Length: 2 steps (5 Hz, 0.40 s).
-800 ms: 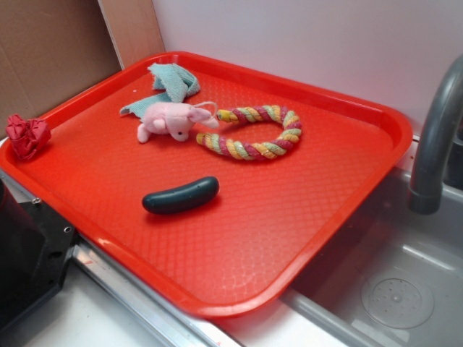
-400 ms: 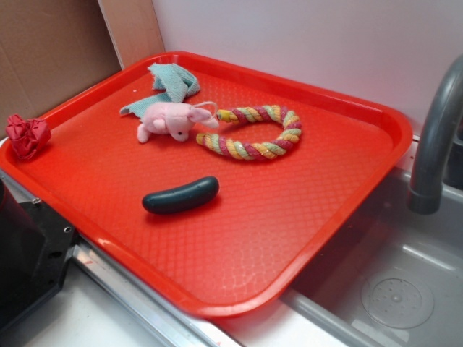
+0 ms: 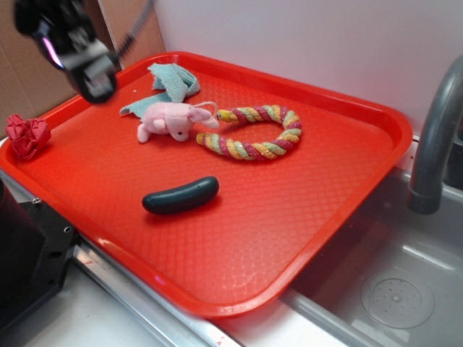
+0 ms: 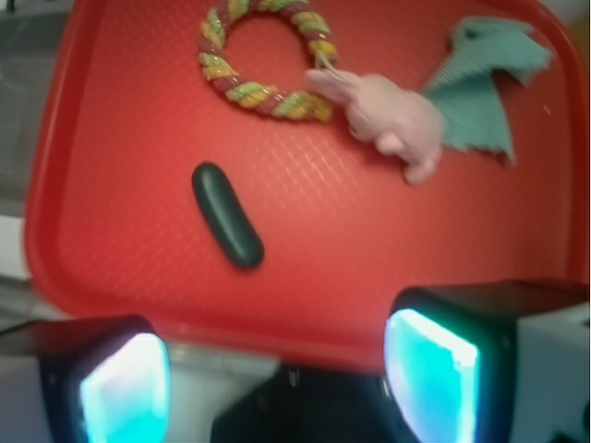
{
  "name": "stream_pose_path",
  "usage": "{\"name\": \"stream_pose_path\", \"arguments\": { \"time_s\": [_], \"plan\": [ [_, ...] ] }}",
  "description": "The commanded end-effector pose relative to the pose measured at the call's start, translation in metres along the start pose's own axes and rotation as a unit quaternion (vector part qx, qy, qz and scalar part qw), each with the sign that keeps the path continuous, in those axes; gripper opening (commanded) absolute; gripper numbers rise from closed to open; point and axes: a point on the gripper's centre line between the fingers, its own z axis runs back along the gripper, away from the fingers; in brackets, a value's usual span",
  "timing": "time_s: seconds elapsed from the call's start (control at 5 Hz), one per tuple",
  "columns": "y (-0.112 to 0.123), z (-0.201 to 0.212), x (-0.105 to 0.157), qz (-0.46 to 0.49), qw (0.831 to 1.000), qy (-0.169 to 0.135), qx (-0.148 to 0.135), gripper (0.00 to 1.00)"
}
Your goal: Grab the plastic pickle.
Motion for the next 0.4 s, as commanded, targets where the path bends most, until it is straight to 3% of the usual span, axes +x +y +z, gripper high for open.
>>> {"name": "stream_pose_path", "arguments": {
  "time_s": [0.0, 0.2],
  "plan": [
    [-0.017, -0.069, 0.02, -0.071, 0.997, 0.002, 0.003, 1.0],
    [-0.019, -0.092, 0.023, -0.094, 0.995, 0.019, 0.009, 1.0]
  ]
}}
